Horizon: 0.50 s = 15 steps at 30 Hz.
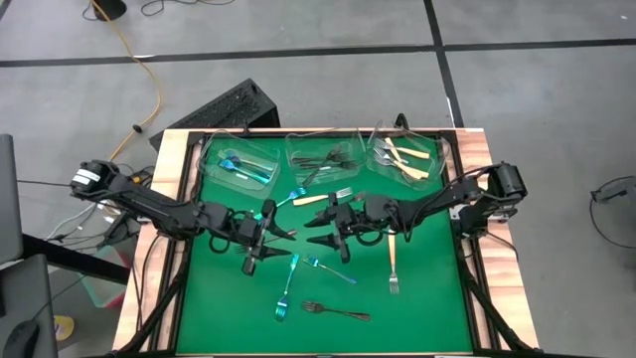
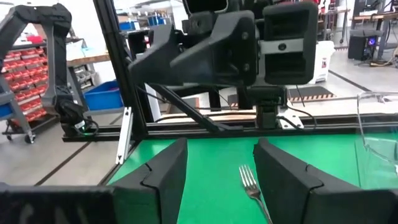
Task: Sort silverware by color (type)
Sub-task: Put the blue fork into the left transparent bin
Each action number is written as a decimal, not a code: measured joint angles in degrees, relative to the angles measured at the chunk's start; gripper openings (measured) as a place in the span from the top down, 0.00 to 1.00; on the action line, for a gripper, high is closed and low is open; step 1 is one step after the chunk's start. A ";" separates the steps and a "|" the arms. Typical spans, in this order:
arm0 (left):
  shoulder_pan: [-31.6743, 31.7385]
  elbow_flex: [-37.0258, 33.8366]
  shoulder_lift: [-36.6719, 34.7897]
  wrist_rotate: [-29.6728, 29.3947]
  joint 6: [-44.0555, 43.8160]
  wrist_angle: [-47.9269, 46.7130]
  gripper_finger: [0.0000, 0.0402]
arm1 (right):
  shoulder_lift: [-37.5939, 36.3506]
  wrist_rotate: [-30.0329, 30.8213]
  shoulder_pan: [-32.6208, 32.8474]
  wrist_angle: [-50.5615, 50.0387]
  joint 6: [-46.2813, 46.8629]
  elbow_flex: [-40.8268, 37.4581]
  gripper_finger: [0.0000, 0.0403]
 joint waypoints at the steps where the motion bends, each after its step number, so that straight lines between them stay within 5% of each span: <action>1: 0.01 0.00 0.08 0.10 0.13 0.49 0.64 | 0.00 -0.01 -0.10 -0.01 0.01 0.00 0.49; 15: 0.09 0.00 0.12 0.25 0.63 0.71 0.64 | -0.02 0.02 -0.49 -0.56 0.02 0.00 0.49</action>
